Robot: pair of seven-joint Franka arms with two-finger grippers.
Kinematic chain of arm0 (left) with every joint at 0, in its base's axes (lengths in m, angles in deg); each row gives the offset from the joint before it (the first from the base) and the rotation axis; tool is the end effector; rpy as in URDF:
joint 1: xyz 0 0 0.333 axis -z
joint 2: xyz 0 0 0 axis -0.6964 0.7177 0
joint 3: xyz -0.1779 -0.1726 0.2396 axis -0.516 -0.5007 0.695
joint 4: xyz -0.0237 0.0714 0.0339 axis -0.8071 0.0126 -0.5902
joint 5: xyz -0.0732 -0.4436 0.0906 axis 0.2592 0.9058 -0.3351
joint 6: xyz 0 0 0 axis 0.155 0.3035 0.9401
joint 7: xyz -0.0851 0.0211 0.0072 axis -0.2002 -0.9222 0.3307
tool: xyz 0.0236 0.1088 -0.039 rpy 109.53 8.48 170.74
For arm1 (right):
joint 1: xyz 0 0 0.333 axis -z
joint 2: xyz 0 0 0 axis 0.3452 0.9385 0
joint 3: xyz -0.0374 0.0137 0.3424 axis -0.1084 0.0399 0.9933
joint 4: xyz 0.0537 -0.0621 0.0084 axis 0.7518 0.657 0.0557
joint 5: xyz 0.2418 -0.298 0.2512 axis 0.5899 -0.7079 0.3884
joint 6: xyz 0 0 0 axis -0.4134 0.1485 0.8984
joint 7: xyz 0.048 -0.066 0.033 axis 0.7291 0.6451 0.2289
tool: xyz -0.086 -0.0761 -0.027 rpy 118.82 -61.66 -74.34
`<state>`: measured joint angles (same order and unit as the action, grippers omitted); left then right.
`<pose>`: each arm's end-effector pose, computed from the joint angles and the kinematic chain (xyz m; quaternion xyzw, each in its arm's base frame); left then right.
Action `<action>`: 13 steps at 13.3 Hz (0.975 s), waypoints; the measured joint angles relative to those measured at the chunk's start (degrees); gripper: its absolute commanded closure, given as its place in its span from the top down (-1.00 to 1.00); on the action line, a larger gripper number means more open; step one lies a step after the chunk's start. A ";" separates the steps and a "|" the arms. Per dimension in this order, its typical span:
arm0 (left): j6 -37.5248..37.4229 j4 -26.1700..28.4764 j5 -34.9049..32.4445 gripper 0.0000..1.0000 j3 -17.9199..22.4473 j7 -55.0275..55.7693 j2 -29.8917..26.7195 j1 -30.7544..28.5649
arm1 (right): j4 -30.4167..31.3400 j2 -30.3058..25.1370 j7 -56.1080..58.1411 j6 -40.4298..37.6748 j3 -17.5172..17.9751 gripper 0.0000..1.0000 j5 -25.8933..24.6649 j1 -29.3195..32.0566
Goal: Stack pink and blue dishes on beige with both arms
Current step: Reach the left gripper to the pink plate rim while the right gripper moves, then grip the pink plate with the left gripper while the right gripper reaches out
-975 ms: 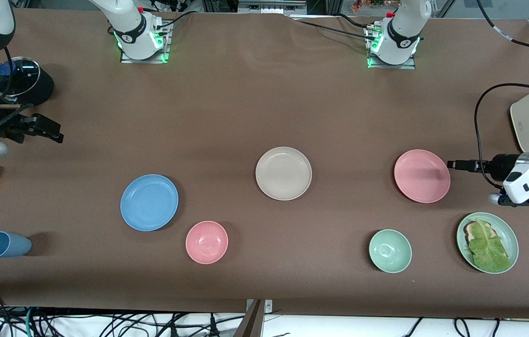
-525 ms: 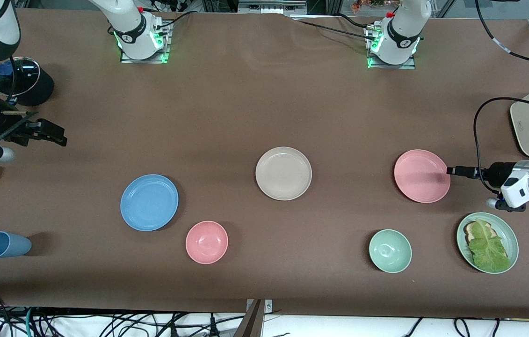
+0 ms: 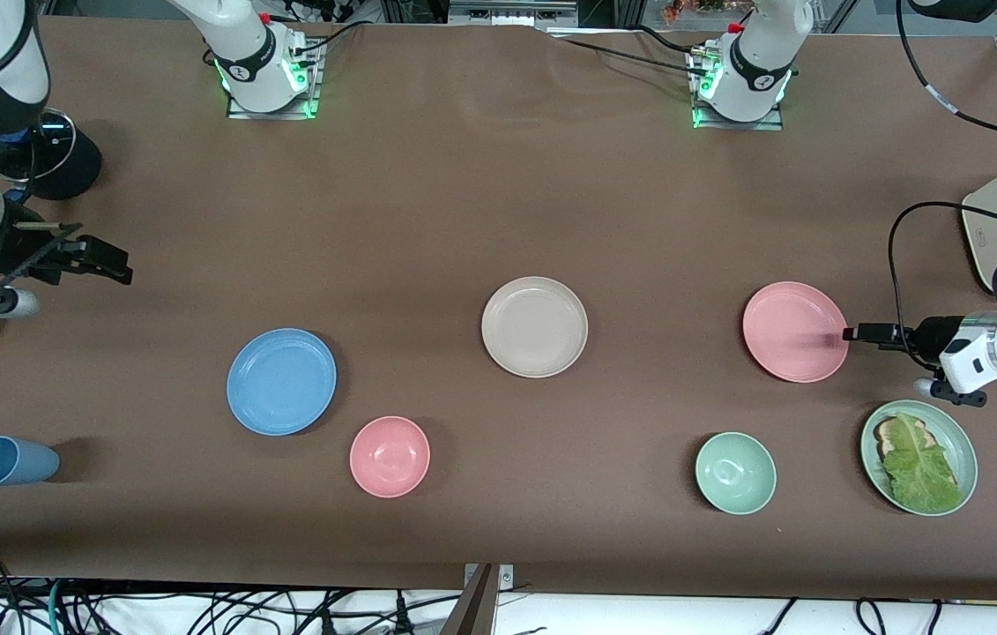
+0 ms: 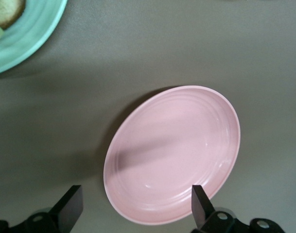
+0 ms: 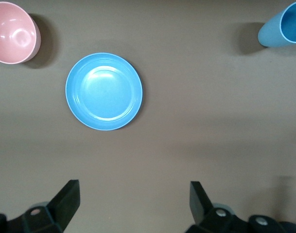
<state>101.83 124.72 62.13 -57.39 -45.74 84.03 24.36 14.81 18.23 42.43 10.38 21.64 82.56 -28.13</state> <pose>0.6947 0.1988 0.2022 0.9709 -0.0616 -0.1233 0.1959 0.6909 0.0198 0.5417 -0.9997 -0.0085 0.0212 0.0042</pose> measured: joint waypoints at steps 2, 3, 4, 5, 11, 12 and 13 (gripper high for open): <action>2.75 1.79 0.28 0.96 0.00 -1.92 0.16 -0.27 | 0.01 2.06 1.56 2.10 0.13 1.00 0.00 -0.09; 4.00 2.62 0.42 0.96 0.00 -2.93 0.19 -0.41 | 0.02 3.16 2.36 3.27 0.14 0.99 0.00 -0.15; 4.85 3.33 1.00 0.96 0.00 -3.76 0.20 -0.57 | 0.02 4.30 2.75 4.58 0.15 0.99 0.00 -0.19; 5.30 3.82 1.54 0.96 0.00 -4.36 0.23 -0.72 | 0.03 5.39 2.90 5.99 0.15 0.99 0.00 -0.25; 12.13 8.62 3.44 0.96 0.00 -9.20 0.20 -1.67 | 0.20 14.20 3.00 16.05 0.44 0.99 0.00 -0.90; 12.96 9.40 3.46 0.96 0.00 -9.40 0.15 -1.81 | 0.22 15.77 3.00 17.71 0.45 0.99 0.00 -1.08; 14.00 10.23 3.48 0.96 0.00 -9.52 0.02 -1.88 | 0.37 17.11 3.00 19.38 0.45 0.99 0.00 -1.19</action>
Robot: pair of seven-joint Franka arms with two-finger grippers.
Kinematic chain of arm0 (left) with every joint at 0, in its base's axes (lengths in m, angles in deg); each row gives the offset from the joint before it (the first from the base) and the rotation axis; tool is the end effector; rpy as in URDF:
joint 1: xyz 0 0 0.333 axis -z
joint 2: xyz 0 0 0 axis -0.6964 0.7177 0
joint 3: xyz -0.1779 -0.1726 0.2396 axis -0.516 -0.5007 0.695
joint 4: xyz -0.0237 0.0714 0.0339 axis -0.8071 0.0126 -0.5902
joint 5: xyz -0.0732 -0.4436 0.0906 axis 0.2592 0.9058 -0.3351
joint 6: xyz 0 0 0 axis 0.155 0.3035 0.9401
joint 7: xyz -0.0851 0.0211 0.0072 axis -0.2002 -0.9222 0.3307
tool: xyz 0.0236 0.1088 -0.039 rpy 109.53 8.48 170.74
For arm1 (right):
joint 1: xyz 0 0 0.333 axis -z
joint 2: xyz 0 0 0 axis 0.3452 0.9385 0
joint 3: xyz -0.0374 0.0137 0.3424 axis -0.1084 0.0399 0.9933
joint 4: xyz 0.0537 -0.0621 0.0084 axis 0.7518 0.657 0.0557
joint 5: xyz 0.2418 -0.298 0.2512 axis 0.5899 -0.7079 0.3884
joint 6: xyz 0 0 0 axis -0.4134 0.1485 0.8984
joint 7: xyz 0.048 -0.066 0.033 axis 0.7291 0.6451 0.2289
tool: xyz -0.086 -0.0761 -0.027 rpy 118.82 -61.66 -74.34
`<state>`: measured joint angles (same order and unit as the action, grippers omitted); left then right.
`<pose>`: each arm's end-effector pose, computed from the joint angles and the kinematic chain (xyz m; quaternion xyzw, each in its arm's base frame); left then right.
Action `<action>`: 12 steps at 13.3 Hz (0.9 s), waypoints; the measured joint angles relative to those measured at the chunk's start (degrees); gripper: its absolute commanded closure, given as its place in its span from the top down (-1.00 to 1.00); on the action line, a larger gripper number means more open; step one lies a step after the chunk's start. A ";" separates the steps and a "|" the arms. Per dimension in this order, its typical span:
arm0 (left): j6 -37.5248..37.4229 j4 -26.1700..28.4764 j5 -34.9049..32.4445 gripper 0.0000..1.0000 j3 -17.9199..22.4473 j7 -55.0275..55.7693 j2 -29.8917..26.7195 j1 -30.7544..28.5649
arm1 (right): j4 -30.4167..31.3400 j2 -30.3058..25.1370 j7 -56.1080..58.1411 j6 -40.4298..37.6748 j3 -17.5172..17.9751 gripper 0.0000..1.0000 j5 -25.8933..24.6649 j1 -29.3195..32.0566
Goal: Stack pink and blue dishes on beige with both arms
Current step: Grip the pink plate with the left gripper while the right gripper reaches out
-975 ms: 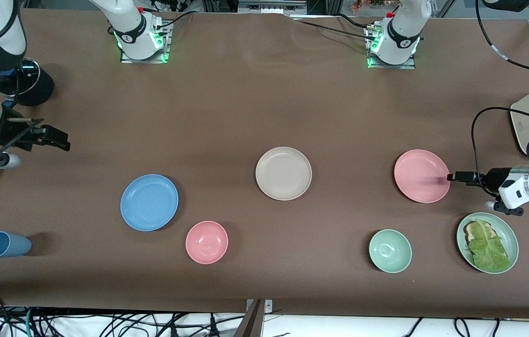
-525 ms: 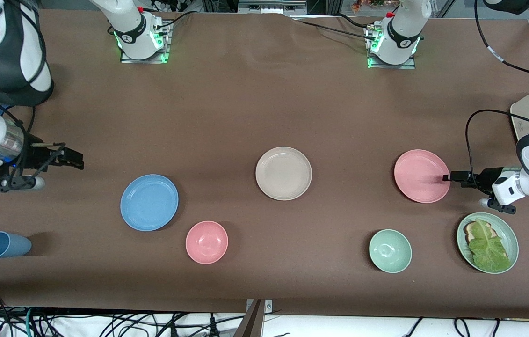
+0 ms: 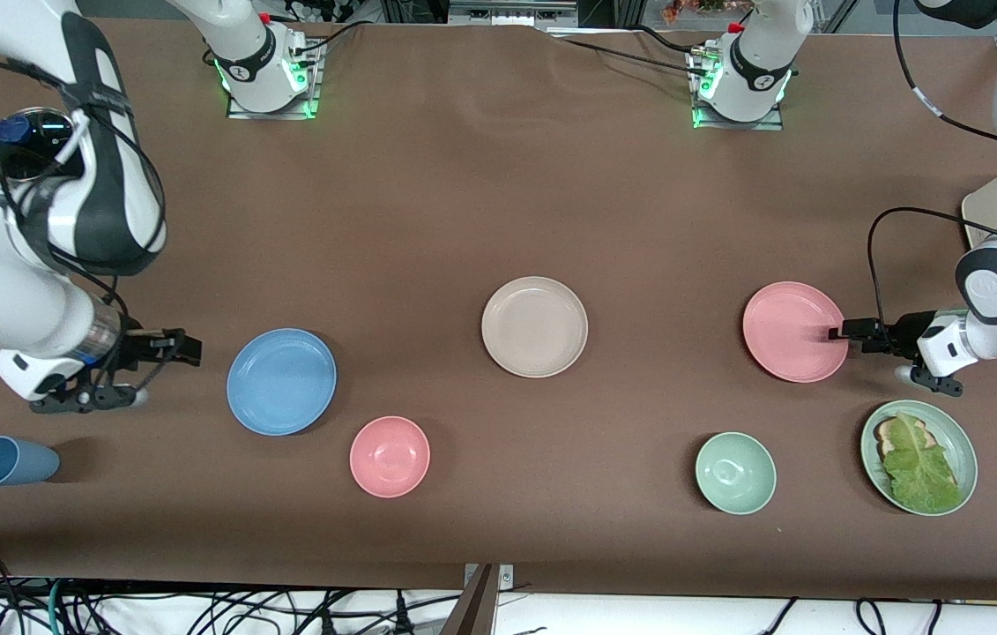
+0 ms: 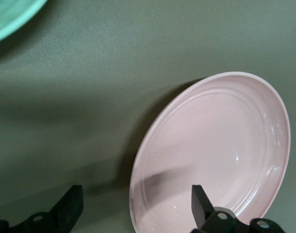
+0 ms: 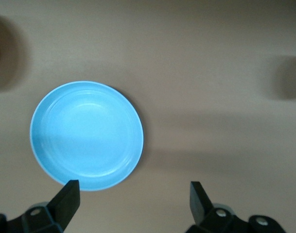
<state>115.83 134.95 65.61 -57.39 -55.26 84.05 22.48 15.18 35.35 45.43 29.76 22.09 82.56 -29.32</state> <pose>0.6545 0.2123 0.1353 0.9738 -0.0852 -0.0710 0.1985 0.7632 0.0461 0.3490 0.9987 0.0498 -0.0039 0.0129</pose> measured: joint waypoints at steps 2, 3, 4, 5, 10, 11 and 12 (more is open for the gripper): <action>1.47 1.67 0.38 0.96 0.00 -0.15 -0.37 -0.04 | 1.47 2.25 0.00 4.70 0.00 0.99 0.00 0.01; 1.76 2.39 0.61 0.92 0.00 -0.24 -0.56 -0.05 | 2.77 3.09 0.00 7.50 -0.02 0.99 0.00 0.04; 1.95 2.96 1.03 0.76 0.00 -0.31 -0.80 -0.05 | 4.06 3.71 0.00 9.87 -0.02 0.99 0.00 0.06; 2.05 3.41 1.50 0.46 0.00 -0.41 -1.09 -0.07 | 5.24 4.17 0.00 11.79 -0.03 0.99 0.00 0.06; 2.05 4.39 2.01 -1.00 0.06 -0.46 -1.67 -0.11 | 8.14 6.44 0.00 17.55 -0.03 0.99 0.01 0.07; 2.05 4.53 2.01 -1.00 0.18 -0.46 -1.67 -0.14 | 9.07 6.84 0.00 19.34 -0.03 0.98 0.01 0.07; 2.05 4.63 2.01 -1.00 0.36 -0.59 -1.67 -0.16 | 9.95 7.20 0.00 20.81 -0.03 0.98 0.01 0.06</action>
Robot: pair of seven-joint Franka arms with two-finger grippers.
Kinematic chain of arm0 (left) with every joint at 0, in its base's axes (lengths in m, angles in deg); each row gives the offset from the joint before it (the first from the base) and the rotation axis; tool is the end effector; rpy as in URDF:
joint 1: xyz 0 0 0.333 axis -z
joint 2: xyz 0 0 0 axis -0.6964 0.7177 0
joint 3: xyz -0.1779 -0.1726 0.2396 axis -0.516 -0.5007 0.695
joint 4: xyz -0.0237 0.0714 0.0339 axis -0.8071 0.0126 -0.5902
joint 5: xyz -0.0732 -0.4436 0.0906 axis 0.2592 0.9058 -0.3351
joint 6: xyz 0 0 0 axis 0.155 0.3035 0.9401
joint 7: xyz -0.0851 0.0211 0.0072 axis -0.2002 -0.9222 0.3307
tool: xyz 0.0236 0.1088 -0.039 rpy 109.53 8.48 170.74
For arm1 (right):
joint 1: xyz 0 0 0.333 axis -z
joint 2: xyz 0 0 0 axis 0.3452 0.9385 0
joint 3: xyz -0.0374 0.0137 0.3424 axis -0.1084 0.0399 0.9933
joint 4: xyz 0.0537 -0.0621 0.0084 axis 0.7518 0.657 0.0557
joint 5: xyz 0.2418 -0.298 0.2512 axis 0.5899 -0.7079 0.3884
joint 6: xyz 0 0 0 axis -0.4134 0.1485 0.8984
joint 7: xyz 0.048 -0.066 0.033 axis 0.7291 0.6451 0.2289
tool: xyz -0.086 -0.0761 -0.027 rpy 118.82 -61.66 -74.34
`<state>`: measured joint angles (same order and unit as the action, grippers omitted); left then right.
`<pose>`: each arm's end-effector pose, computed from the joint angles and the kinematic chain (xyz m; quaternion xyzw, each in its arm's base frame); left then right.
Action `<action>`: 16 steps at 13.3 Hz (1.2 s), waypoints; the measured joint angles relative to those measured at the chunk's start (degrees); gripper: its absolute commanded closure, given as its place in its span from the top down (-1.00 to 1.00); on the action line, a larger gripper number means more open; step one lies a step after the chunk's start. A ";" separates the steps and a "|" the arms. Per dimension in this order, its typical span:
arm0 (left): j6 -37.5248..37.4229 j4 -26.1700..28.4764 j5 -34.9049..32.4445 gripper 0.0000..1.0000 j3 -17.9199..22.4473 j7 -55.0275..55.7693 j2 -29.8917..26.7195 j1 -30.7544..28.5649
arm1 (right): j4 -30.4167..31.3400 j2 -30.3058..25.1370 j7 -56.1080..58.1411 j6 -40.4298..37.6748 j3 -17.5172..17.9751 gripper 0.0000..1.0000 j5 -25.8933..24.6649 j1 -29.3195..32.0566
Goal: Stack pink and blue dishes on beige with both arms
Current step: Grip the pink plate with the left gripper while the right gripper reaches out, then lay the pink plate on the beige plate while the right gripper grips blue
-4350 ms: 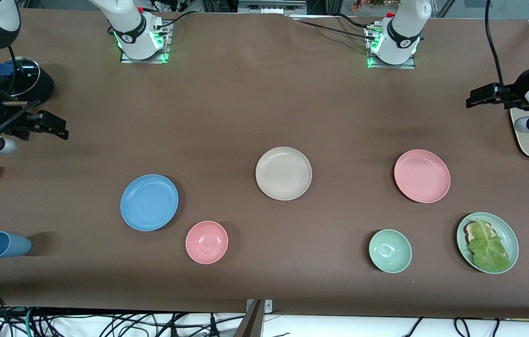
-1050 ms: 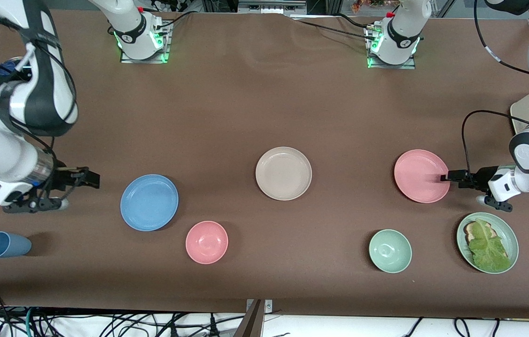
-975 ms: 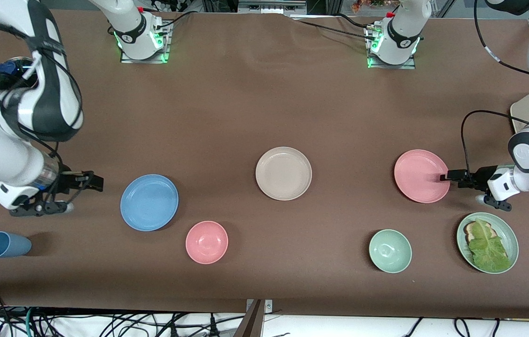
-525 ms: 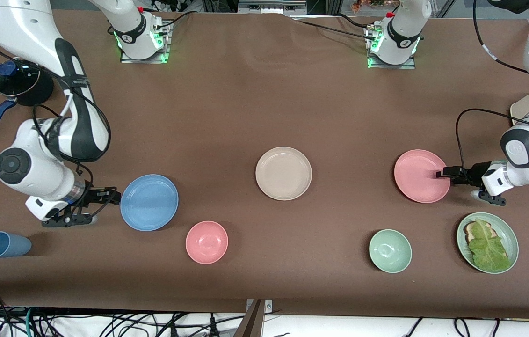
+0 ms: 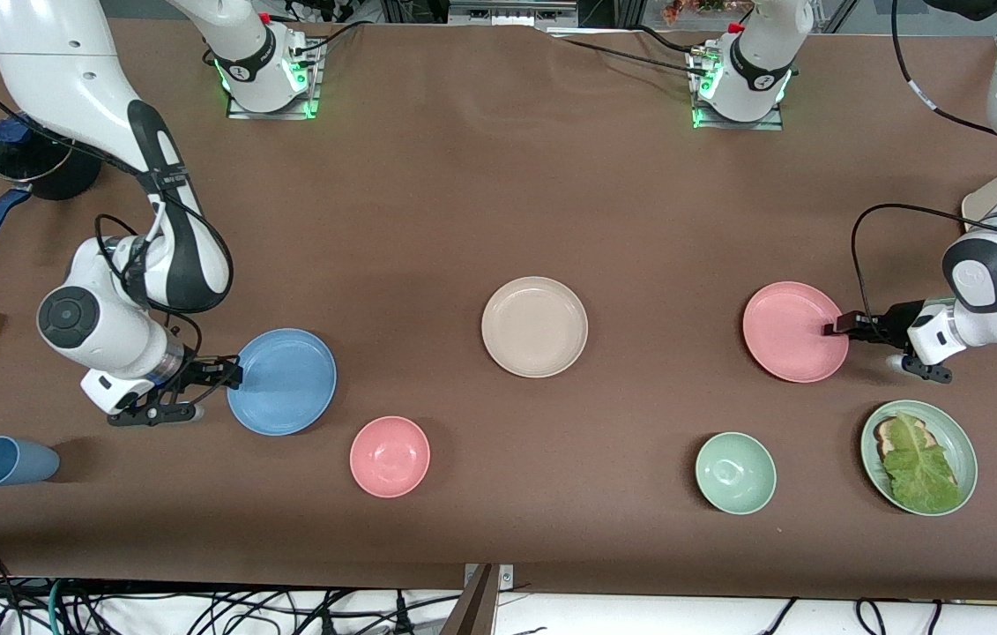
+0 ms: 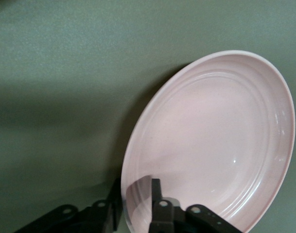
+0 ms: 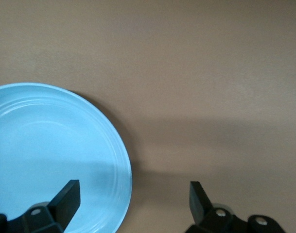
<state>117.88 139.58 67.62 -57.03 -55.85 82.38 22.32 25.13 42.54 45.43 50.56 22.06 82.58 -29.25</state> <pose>0.6309 0.2092 0.1242 0.9729 -0.0693 -0.0722 0.2082 0.7448 0.0378 0.1997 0.9981 0.0493 0.0285 0.0224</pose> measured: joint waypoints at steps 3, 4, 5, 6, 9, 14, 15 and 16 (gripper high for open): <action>-0.54 0.00 0.57 -1.00 0.21 -2.17 -0.40 -0.18 | 1.47 1.15 -0.01 2.17 0.06 0.91 0.01 -0.02; -0.80 -0.01 0.58 -1.00 0.22 -2.45 -0.58 -0.28 | 1.65 1.32 -0.07 2.26 0.23 0.89 0.04 -0.02; -1.16 -0.03 0.57 -1.00 0.23 -2.52 -0.68 -0.35 | 1.73 1.42 -0.10 2.27 0.42 0.82 0.06 -0.03; -1.60 -0.14 0.58 -1.00 0.23 -2.53 -0.73 -0.38 | 1.78 1.55 -0.13 2.27 0.55 0.74 0.09 -0.03; -3.90 -0.98 4.12 -1.00 0.11 -2.49 -0.83 -0.27 | 1.94 2.09 -0.15 2.29 0.63 0.44 0.13 -0.02; -5.25 -1.42 10.60 -1.00 -5.16 4.52 -0.91 1.16 | 2.27 2.11 -0.18 2.35 0.65 -0.08 0.17 -0.01; -5.23 -1.59 11.09 -1.00 -7.28 8.09 -0.95 1.42 | 2.28 2.11 -0.18 2.35 0.68 -0.17 0.17 0.00; -5.07 -1.83 11.23 -1.00 -9.57 12.21 -1.05 1.70 | 2.28 2.11 -0.18 2.35 0.70 -0.27 0.18 0.01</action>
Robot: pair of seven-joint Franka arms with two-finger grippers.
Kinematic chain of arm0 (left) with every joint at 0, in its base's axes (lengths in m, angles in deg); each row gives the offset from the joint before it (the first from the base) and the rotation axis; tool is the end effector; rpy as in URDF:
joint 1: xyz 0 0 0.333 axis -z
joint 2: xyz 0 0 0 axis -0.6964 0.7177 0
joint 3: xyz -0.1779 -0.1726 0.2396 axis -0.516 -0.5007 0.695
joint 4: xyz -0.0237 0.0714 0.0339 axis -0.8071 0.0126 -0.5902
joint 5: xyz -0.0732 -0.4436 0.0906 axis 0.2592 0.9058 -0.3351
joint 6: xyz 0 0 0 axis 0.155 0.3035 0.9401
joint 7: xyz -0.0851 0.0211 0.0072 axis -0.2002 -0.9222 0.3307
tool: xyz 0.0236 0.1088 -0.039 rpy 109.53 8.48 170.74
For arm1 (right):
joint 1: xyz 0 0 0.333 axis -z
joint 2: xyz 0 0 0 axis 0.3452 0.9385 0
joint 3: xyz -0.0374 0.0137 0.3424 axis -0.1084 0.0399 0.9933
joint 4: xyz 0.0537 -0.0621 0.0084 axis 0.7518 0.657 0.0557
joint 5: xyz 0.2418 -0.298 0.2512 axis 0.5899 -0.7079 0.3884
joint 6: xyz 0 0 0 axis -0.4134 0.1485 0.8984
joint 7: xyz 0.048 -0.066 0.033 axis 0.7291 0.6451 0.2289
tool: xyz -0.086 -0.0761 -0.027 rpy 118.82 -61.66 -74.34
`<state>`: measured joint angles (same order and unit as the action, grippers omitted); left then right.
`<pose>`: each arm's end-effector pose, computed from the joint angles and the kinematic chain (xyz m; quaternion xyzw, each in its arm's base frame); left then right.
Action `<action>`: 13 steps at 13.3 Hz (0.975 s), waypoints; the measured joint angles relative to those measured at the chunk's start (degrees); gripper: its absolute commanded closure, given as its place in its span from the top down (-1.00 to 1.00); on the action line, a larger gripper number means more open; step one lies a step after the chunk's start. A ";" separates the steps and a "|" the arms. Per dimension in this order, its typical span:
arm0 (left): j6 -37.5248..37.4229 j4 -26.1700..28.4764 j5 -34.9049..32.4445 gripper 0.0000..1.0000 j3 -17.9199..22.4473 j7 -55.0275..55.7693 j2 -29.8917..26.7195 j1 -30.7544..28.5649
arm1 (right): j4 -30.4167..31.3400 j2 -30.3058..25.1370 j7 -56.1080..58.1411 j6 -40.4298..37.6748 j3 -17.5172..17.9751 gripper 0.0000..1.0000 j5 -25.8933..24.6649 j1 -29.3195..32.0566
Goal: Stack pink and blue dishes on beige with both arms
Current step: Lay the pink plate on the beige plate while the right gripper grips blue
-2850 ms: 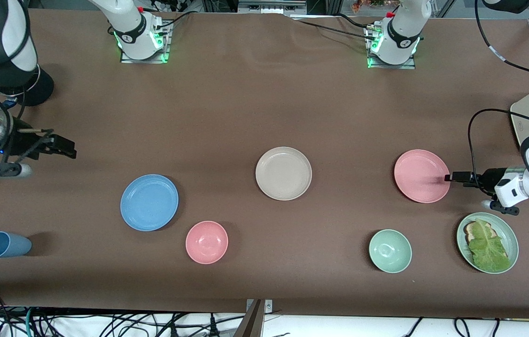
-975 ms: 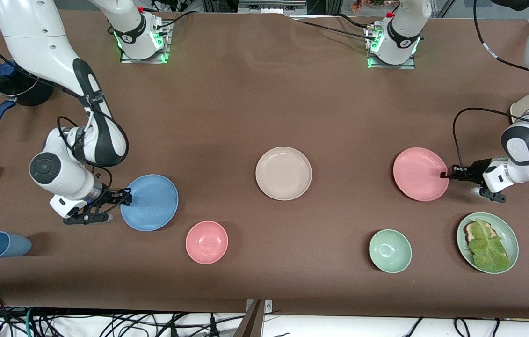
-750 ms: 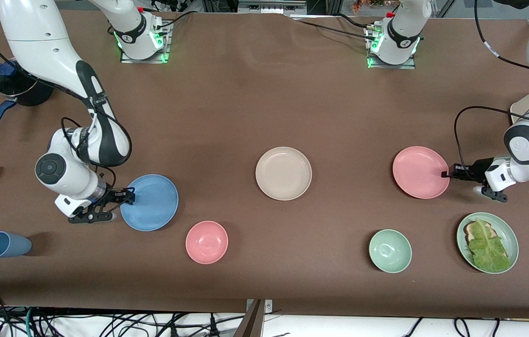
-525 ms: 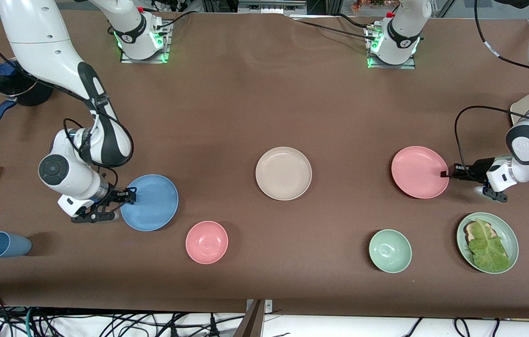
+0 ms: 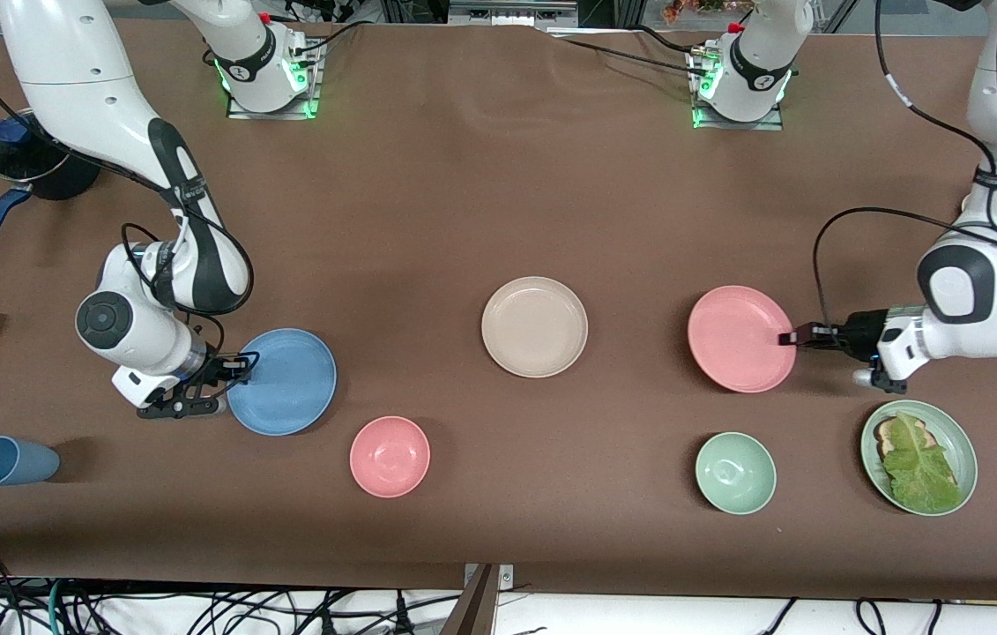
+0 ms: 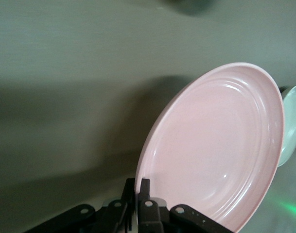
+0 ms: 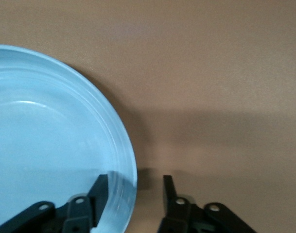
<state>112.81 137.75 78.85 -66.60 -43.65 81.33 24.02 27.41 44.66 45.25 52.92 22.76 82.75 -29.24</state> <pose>0.6740 0.0722 0.1607 0.9444 -0.0029 -0.0825 0.3182 0.7282 0.0432 0.1573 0.9984 0.0513 0.0106 0.0201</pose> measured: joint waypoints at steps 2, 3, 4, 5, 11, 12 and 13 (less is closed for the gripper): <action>1.81 -0.59 0.01 -1.00 -3.60 8.44 -0.47 1.75 | 0.01 0.00 0.00 0.00 0.01 -0.53 0.03 0.01; 3.58 -0.77 0.01 -1.00 -4.82 12.19 -0.69 3.19 | 0.02 0.00 0.00 0.00 0.02 -0.65 0.16 0.02; 5.84 -0.80 0.01 -1.00 -5.92 15.51 -0.81 4.80 | 0.02 0.00 0.00 0.00 0.02 -0.82 0.37 0.02; 7.95 -0.79 0.01 -1.00 -6.72 18.02 -0.81 6.47 | 0.02 0.00 0.00 0.00 0.03 -0.97 0.46 0.02; 13.47 -2.47 0.01 -1.00 -7.19 24.23 0.18 18.42 | -0.04 -0.54 0.10 -0.04 0.15 -1.00 0.98 0.05; 14.20 -2.78 0.01 -1.00 -7.14 24.98 0.51 19.44 | -0.05 -0.55 0.14 -0.02 0.15 -1.00 0.98 0.05; 15.16 -2.87 0.01 -1.00 -7.10 25.60 0.81 20.44 | -0.12 -0.58 0.19 -0.02 0.16 -1.00 0.98 0.05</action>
<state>127.97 134.88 78.86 -73.70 -18.05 82.14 44.46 27.29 44.08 45.44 52.90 22.92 83.73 -29.19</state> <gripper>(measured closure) 0.938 0.943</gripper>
